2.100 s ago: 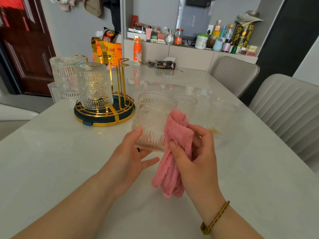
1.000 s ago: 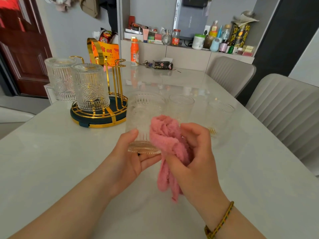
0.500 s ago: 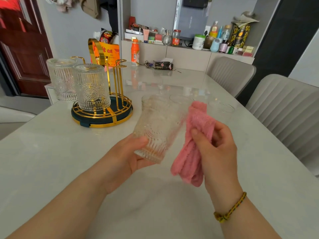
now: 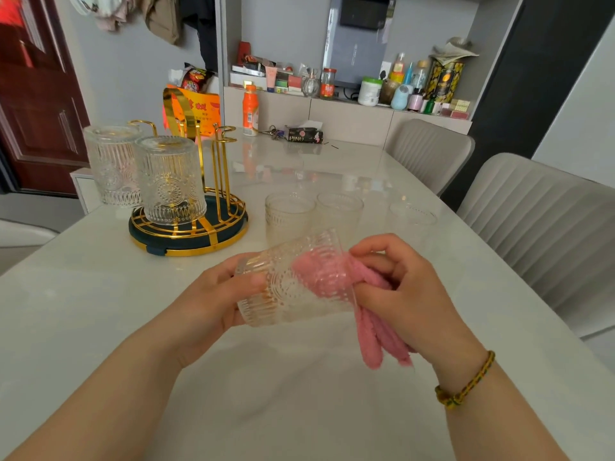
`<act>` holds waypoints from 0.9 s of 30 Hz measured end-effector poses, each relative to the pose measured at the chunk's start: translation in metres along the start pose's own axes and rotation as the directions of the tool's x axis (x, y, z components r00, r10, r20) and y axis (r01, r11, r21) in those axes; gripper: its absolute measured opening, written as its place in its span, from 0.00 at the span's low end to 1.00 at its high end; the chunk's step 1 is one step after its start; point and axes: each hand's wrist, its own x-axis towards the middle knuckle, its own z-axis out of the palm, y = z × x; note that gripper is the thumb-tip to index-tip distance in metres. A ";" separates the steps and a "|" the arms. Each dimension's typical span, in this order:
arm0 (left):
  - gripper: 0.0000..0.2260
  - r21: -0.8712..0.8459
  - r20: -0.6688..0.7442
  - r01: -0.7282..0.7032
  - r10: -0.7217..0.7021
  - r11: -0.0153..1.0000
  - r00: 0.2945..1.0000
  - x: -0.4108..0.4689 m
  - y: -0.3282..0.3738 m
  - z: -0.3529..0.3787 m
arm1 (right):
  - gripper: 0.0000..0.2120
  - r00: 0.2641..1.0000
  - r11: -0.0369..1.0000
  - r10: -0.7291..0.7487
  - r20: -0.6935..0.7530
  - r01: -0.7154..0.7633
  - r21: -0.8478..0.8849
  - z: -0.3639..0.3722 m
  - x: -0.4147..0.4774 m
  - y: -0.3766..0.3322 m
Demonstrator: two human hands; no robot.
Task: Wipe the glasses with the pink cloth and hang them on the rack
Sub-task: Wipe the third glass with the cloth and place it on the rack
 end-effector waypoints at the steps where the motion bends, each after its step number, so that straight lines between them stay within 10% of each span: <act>1: 0.44 0.013 0.016 0.008 -0.008 1.000 1.000 0.000 -0.001 0.001 | 0.15 0.998 0.999 0.019 0.064 -0.017 -0.037 -0.001 0.002 -0.004; 9: 0.36 -0.195 0.112 0.028 -0.006 0.980 0.994 -0.004 -0.001 0.014 | 0.06 0.950 0.873 0.046 0.309 0.112 -0.475 -0.007 0.030 -0.053; 16: 0.28 -0.398 0.101 0.036 0.006 0.917 0.995 -0.007 0.007 0.018 | 0.11 0.955 0.966 0.124 0.270 -0.053 -0.255 -0.037 0.039 -0.088; 21: 0.17 -0.442 0.039 0.054 -0.041 0.895 0.998 -0.010 0.013 0.019 | 0.34 0.944 0.990 0.062 0.325 -0.018 -0.137 -0.041 0.004 -0.073; 27: 0.15 -0.329 0.119 0.065 -0.027 0.942 0.993 -0.012 0.008 0.020 | 0.15 0.977 0.973 -0.026 0.211 0.073 -0.217 -0.024 0.005 -0.077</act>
